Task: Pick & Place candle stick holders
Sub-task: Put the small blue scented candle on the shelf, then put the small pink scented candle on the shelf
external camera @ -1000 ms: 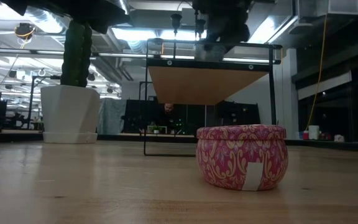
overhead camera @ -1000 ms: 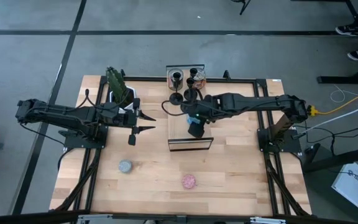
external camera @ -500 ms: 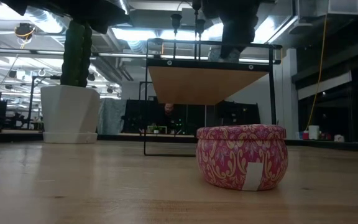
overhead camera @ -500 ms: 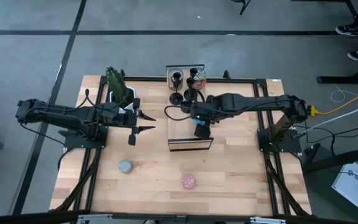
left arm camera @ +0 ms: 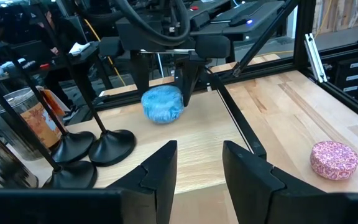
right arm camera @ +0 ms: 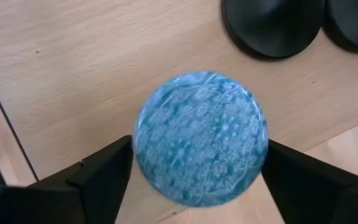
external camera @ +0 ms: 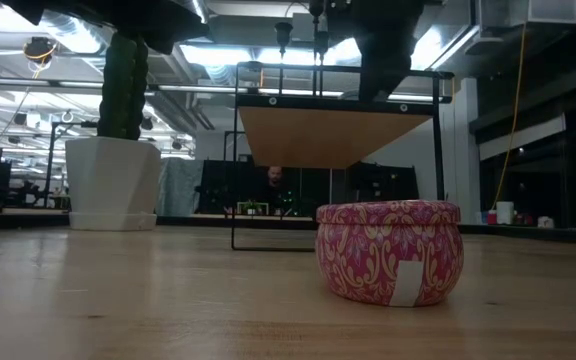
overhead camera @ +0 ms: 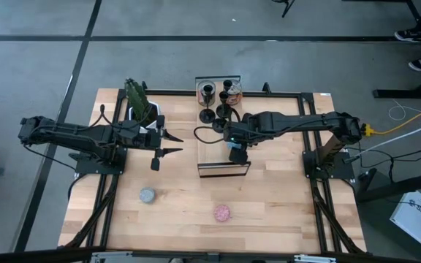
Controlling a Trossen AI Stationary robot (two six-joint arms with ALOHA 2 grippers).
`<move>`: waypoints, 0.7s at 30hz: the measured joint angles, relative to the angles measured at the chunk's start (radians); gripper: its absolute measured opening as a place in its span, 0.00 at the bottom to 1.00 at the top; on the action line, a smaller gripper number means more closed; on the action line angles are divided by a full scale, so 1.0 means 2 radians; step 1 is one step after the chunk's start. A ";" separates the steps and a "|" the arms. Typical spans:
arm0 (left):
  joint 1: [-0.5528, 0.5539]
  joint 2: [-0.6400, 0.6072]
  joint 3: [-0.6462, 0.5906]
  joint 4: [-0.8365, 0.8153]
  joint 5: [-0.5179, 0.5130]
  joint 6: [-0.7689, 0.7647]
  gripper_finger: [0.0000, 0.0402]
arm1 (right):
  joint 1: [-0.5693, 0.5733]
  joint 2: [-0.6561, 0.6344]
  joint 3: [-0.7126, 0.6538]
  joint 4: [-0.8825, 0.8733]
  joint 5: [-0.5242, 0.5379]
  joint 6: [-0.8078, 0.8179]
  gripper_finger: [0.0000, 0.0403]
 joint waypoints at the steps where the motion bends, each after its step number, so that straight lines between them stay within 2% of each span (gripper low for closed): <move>1: 0.000 0.000 0.000 0.000 0.000 0.000 0.31 | 0.000 0.000 0.000 0.000 0.000 0.000 0.86; 5: 0.000 0.000 0.000 0.000 0.000 0.000 0.31 | -0.004 0.000 0.000 -0.001 0.000 0.004 0.96; 7: 0.000 0.000 0.000 0.000 0.000 0.000 0.30 | -0.006 0.000 0.001 0.000 0.003 0.009 0.98; 14: 0.000 0.000 0.000 0.000 0.000 0.000 0.31 | 0.005 0.000 0.067 -0.055 0.024 0.018 0.98; 21: 0.000 0.000 0.000 0.000 0.000 0.000 0.31 | 0.051 -0.001 0.105 -0.096 0.046 0.044 0.98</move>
